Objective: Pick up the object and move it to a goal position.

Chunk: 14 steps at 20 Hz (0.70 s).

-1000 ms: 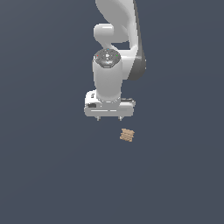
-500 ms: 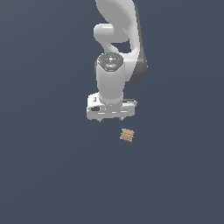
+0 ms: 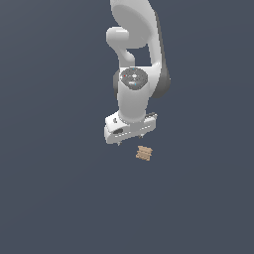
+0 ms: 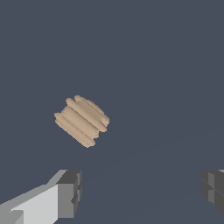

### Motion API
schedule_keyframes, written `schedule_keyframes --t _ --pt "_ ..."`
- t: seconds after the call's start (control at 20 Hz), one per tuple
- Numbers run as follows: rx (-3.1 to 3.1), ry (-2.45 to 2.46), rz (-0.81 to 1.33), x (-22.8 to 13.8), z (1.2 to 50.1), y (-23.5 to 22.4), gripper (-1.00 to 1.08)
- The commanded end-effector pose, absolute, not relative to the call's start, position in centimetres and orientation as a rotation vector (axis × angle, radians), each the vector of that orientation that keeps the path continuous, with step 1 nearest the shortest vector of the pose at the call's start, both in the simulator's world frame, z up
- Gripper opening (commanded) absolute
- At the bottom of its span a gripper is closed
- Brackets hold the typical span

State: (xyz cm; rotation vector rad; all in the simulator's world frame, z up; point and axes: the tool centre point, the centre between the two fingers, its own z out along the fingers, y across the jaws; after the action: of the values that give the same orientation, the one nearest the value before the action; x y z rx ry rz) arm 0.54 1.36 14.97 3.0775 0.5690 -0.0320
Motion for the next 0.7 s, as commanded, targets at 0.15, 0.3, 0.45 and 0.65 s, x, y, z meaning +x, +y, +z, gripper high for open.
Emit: schedule_keyframes --t 0.15,0.3,0.45,0.65 --pt "3.011 0.848 -0.032 0.7 13.6 2.7 1.0" --pt "2.965 0.998 -0.03 0.8 12.9 3.5 1.0" --pt "2.913 1.145 -0.028 0.9 12.2 4.2 1.0" --pt "2.832 1.336 -0.024 1.0 11.3 5.3 1.0"
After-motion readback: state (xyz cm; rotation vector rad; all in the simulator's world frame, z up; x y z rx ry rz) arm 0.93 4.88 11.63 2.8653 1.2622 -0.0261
